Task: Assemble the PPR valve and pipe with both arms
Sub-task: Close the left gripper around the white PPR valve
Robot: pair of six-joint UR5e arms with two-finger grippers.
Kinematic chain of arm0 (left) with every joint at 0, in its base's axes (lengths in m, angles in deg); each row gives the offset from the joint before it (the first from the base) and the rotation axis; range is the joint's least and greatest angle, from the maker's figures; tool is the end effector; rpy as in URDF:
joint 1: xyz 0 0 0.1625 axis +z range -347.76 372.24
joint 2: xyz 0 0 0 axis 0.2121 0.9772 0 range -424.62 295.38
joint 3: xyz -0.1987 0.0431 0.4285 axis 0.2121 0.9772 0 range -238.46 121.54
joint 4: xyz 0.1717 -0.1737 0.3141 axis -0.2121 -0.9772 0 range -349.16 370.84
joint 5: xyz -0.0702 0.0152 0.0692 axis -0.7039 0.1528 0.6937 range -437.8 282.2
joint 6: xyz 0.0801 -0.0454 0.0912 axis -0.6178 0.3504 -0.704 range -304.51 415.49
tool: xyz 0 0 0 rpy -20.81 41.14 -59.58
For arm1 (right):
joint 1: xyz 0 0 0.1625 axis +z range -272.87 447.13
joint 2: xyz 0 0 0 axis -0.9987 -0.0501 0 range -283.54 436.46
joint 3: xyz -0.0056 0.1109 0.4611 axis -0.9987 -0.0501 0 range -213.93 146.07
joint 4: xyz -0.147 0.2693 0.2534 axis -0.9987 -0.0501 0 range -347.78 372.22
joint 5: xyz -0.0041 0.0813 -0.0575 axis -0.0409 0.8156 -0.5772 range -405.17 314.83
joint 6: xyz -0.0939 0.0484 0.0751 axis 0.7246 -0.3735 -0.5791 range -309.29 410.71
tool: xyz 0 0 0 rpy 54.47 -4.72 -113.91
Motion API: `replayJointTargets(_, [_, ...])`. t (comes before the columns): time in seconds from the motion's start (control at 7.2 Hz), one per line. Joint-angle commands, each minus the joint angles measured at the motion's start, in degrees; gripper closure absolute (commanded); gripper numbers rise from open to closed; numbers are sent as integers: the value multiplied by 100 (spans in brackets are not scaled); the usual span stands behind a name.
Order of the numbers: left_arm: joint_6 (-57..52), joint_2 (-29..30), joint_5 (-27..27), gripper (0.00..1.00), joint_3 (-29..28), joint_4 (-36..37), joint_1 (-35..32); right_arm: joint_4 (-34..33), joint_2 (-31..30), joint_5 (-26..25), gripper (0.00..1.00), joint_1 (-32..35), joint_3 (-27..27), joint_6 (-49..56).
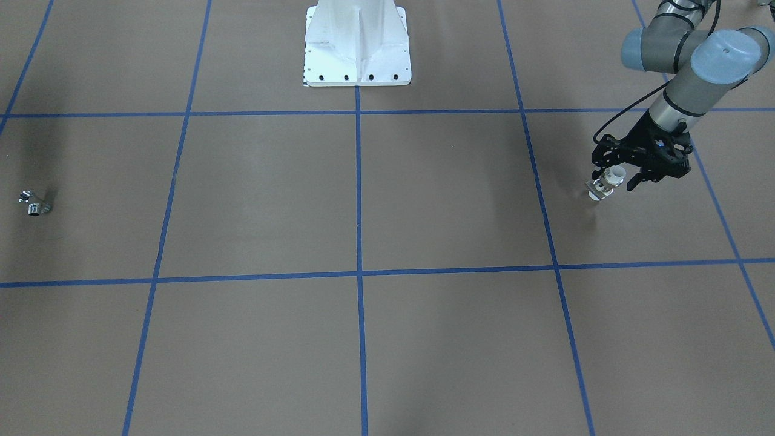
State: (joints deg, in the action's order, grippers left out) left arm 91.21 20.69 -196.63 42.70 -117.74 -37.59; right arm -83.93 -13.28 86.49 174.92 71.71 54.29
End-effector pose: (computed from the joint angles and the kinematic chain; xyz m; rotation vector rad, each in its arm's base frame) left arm 0.2583 -0.4159 0.6026 0.3140 0.8503 0.2699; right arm 0.0288 -0.4788 0.6126 0.1714 -0.7240 -0.1581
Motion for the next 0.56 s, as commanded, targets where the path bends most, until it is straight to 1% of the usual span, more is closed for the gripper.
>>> replayJointTargets(0.0, [-47,-41,0,93,8,-9,0,0,0,0,0,1,0,-6])
replayJointTargets(0.14, [-47,-50,0,100,60,-9,-9,0,0,0,0,1,0,-6])
replayJointTargets(0.28, [-30,-50,-35,100,174,8,-18,0,0,0,0,-7,0,-6])
replayJointTargets(0.42, [-21,11,-70,100,340,278,-26,0,0,0,0,-7,0,-6])
